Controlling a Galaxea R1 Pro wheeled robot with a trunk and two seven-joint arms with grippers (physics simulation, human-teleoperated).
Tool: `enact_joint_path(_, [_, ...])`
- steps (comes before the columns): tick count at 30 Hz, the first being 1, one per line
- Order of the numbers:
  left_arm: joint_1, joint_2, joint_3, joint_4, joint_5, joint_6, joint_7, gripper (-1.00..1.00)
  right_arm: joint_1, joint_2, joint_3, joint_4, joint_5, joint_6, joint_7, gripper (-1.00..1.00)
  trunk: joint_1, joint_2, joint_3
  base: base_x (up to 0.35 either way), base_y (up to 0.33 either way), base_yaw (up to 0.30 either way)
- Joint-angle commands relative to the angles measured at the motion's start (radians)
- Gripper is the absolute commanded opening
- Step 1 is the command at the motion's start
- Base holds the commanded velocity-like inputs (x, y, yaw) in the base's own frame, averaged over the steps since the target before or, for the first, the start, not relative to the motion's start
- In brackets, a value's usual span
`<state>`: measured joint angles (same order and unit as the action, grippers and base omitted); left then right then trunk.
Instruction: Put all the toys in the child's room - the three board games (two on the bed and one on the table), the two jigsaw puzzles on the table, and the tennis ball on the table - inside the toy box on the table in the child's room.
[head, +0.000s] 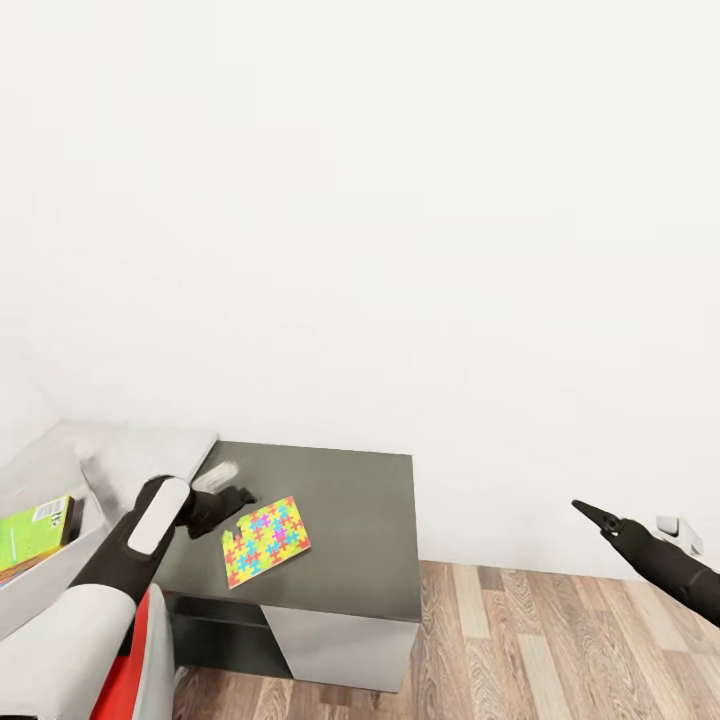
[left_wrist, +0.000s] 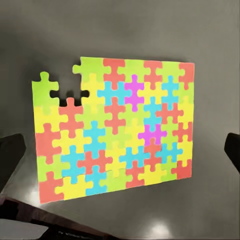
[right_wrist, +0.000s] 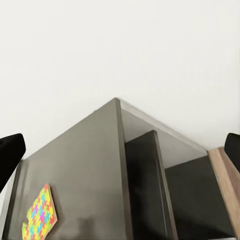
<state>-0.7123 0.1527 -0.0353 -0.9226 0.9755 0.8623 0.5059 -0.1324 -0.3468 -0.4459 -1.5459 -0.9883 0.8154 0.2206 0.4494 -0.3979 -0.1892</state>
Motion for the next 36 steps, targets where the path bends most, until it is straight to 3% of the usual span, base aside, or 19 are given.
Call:
enact_joint_path(1, [-0.002, 0.001, -0.004, 0.015, -0.007, -0.02, 0.012, 1.0, -0.001, 0.0, 0.0, -0.001, 0.005, 0.005, 0.005, 1.0, 0.001, -0.002, -0.002, 0.0, 0.0, -0.001])
enact_joint_path(4, [-0.003, 0.001, -0.004, 0.035, -0.051, -0.047, 0.011, 1.0, -0.001, 0.0, 0.023, -0.001, 0.008, 0.005, -0.004, 1.0, 0.001, -0.002, -0.002, 0.0, 0.0, 0.0])
enact_joint_path(7, [-0.004, 0.0, -0.003, 0.055, -0.082, -0.059, 0.01, 1.0, -0.005, 0.0, 0.083, -0.002, 0.05, 0.006, -0.09, 1.0, 0.001, -0.002, -0.002, 0.0, 0.0, 0.0])
enact_joint_path(11, [-0.004, 0.004, 0.002, 0.063, -0.092, -0.062, 0.007, 1.0, -0.012, 0.0, 0.127, -0.003, 0.101, 0.006, -0.246, 1.0, 0.001, -0.002, -0.002, 0.0, 0.0, 0.0])
enact_joint_path(14, [-0.004, 0.026, 0.005, 0.064, -0.089, -0.063, -0.011, 1.0, -0.013, 0.0, 0.136, -0.003, 0.11, 0.008, -0.294, 1.0, 0.001, -0.002, -0.002, 0.0, 0.0, 0.0])
enact_joint_path(16, [-0.004, 0.053, 0.004, 0.063, -0.086, -0.063, -0.064, 1.0, -0.014, 0.0, 0.14, -0.003, 0.111, 0.009, -0.308, 1.0, 0.001, -0.002, -0.002, 0.0, 0.0, 0.0])
enact_joint_path(22, [-0.004, 0.076, -0.004, 0.062, -0.093, -0.063, -0.217, 1.0, -0.014, 0.007, 0.144, -0.003, 0.111, 0.011, -0.314, 1.0, 0.001, -0.002, -0.002, 0.0, 0.0, 0.0])
enact_joint_path(27, [-0.004, 0.078, -0.006, 0.065, -0.096, -0.063, -0.253, 1.0, -0.013, 0.031, 0.145, -0.003, 0.114, 0.012, -0.313, 1.0, 0.001, -0.002, -0.002, 0.061, 0.019, 0.0])
enact_joint_path(36, [-0.004, 0.079, -0.007, 0.065, -0.094, -0.063, -0.262, 1.0, -0.013, 0.039, 0.15, -0.006, 0.114, 0.013, -0.312, 1.0, 0.001, -0.002, -0.002, 0.07, 0.036, 0.0])
